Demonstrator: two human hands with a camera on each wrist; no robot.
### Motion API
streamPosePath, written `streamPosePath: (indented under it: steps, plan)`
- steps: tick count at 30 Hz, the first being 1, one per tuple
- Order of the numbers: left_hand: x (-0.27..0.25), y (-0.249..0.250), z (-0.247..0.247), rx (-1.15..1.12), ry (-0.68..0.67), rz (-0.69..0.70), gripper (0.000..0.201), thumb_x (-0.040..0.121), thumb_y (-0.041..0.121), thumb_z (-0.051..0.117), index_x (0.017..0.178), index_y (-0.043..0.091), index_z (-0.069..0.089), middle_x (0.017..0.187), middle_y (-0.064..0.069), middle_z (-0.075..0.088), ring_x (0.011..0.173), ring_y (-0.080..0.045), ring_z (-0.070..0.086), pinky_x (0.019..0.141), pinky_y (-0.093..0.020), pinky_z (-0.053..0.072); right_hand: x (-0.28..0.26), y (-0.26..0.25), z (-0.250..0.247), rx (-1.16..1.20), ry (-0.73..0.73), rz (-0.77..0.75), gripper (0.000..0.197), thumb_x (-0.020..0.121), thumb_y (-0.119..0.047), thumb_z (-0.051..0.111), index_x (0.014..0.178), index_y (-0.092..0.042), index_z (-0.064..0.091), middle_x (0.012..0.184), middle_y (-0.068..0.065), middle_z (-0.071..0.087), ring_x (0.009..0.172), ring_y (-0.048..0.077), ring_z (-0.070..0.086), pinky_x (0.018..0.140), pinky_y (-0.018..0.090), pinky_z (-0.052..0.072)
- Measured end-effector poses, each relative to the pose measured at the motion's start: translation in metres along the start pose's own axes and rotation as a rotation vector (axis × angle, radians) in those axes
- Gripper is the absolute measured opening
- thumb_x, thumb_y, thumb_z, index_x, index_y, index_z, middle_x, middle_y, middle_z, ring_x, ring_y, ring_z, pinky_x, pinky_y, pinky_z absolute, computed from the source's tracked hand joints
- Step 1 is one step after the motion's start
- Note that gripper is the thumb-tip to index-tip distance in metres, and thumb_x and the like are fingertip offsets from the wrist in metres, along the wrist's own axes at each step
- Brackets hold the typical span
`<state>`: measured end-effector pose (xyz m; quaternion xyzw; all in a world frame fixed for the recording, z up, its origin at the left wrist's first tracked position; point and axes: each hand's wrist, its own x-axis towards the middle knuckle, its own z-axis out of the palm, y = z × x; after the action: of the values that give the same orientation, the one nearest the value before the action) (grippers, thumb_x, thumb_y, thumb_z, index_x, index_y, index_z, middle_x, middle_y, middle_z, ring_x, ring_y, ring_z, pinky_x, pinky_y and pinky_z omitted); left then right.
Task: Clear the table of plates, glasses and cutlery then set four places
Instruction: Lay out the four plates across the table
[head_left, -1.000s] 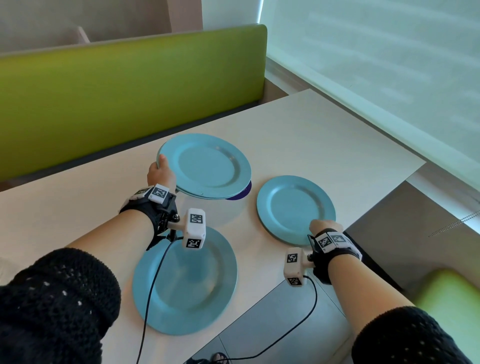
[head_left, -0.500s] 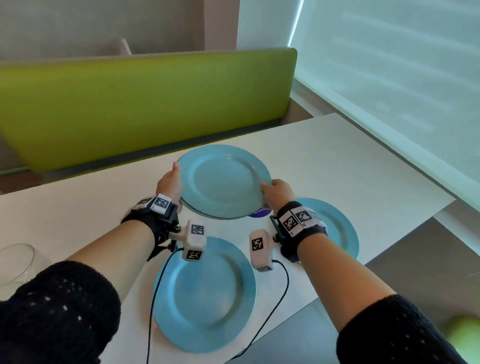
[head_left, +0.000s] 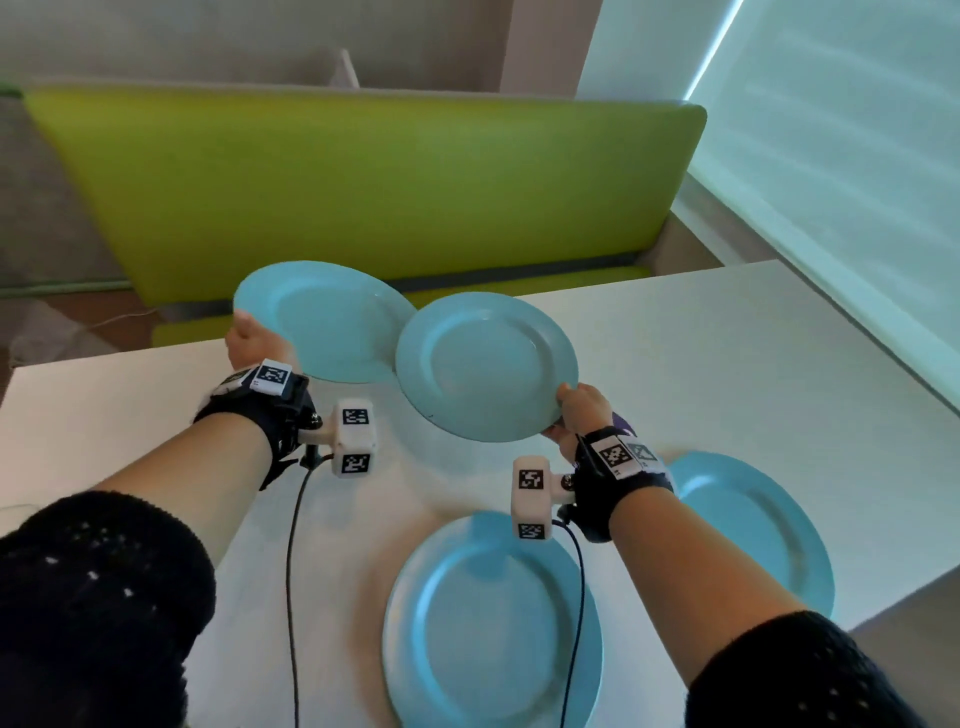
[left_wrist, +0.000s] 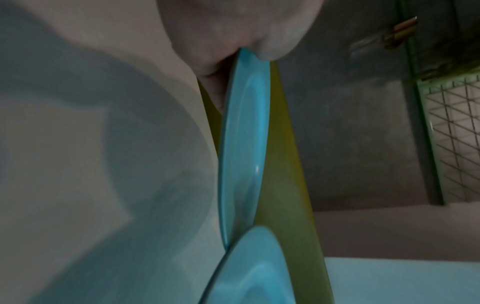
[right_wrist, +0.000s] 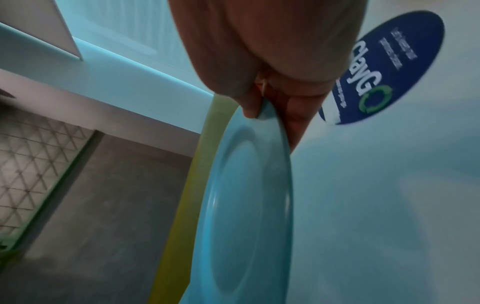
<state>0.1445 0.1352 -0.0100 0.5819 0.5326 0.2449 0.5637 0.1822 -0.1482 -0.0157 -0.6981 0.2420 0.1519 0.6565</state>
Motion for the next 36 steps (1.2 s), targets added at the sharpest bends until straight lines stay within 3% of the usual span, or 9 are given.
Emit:
streamPosePath:
  steps: [2, 9, 13, 15, 19, 23, 28, 32, 36]
  plan:
    - [0.020, 0.007, -0.012, -0.017, 0.079, 0.018, 0.050, 0.104, 0.032, 0.018, 0.138, 0.005, 0.043, 0.145, -0.013, 0.045, 0.131, -0.029, 0.043, 0.098, -0.030, 0.032, 0.004, 0.009, 0.012, 0.010, 0.004, 0.024, 0.026, 0.098, -0.004, 0.035, 0.115, 0.001, 0.053, 0.102, 0.019, 0.055, 0.092, 0.034, 0.055, 0.087, 0.057, 0.049]
    - [0.062, 0.006, -0.039, -0.005, 0.127, -0.028, 0.051, 0.103, 0.033, 0.018, 0.139, 0.004, 0.041, 0.146, -0.014, 0.043, 0.132, -0.029, 0.042, 0.100, -0.030, 0.033, 0.012, 0.043, 0.053, -0.053, 0.004, 0.079, 0.027, 0.095, -0.003, 0.036, 0.113, 0.008, 0.054, 0.082, 0.016, 0.058, 0.085, 0.035, 0.058, 0.087, 0.062, 0.048]
    - [0.062, 0.000, -0.041, -0.003, 0.113, -0.040, 0.051, 0.103, 0.033, 0.018, 0.140, 0.005, 0.041, 0.146, -0.014, 0.043, 0.133, -0.029, 0.040, 0.100, -0.030, 0.032, 0.013, 0.056, 0.068, 0.018, -0.022, 0.160, 0.018, 0.097, 0.000, 0.034, 0.090, -0.001, 0.050, 0.083, 0.015, 0.054, 0.084, 0.034, 0.055, 0.089, 0.057, 0.047]
    - [0.061, -0.003, -0.042, -0.013, 0.095, -0.048, 0.051, 0.103, 0.034, 0.019, 0.140, 0.006, 0.041, 0.146, -0.013, 0.043, 0.134, -0.029, 0.040, 0.101, -0.030, 0.032, 0.013, 0.060, 0.074, 0.016, -0.014, 0.178, 0.020, 0.099, -0.004, 0.035, 0.087, -0.001, 0.051, 0.092, 0.017, 0.054, 0.090, 0.035, 0.053, 0.091, 0.057, 0.047]
    - [0.060, -0.006, -0.045, -0.005, 0.066, -0.057, 0.051, 0.103, 0.034, 0.018, 0.141, 0.007, 0.040, 0.147, -0.013, 0.042, 0.133, -0.028, 0.041, 0.100, -0.029, 0.033, 0.017, 0.063, 0.082, -0.012, 0.008, 0.162, 0.033, 0.100, -0.015, 0.039, 0.123, 0.007, 0.050, 0.104, 0.022, 0.055, 0.105, 0.042, 0.058, 0.094, 0.054, 0.048]
    - [0.057, -0.007, -0.045, 0.003, 0.056, -0.047, 0.051, 0.103, 0.035, 0.018, 0.140, 0.007, 0.040, 0.146, -0.013, 0.043, 0.132, -0.029, 0.042, 0.098, -0.029, 0.034, 0.019, 0.058, 0.084, -0.113, -0.066, 0.195, 0.040, 0.101, -0.013, 0.035, 0.137, 0.006, 0.037, 0.140, 0.023, 0.043, 0.127, 0.035, 0.047, 0.105, 0.042, 0.043]
    - [0.058, -0.009, -0.042, -0.001, 0.045, -0.037, 0.051, 0.102, 0.036, 0.020, 0.138, 0.007, 0.043, 0.143, -0.014, 0.046, 0.129, -0.030, 0.046, 0.098, -0.030, 0.037, 0.030, 0.054, 0.083, -0.113, -0.077, 0.176, 0.040, 0.098, -0.005, 0.037, 0.137, 0.007, 0.036, 0.144, 0.023, 0.040, 0.130, 0.034, 0.045, 0.107, 0.040, 0.041]
    - [0.059, -0.010, -0.038, 0.000, 0.044, -0.031, 0.051, 0.102, 0.037, 0.020, 0.137, 0.007, 0.045, 0.141, -0.014, 0.048, 0.128, -0.031, 0.046, 0.097, -0.031, 0.038, 0.037, 0.053, 0.083, -0.111, -0.073, 0.176, 0.035, 0.096, -0.010, 0.046, 0.127, 0.005, 0.048, 0.131, 0.023, 0.052, 0.125, 0.035, 0.051, 0.103, 0.044, 0.045]
    - [0.055, -0.009, -0.032, 0.013, 0.024, -0.031, 0.051, 0.103, 0.036, 0.020, 0.138, 0.008, 0.043, 0.143, -0.014, 0.046, 0.129, -0.031, 0.045, 0.097, -0.031, 0.037, 0.039, 0.050, 0.083, -0.073, 0.010, 0.197, 0.026, 0.084, -0.010, 0.061, 0.105, 0.006, 0.059, 0.084, 0.017, 0.062, 0.103, 0.038, 0.063, 0.095, 0.052, 0.049]
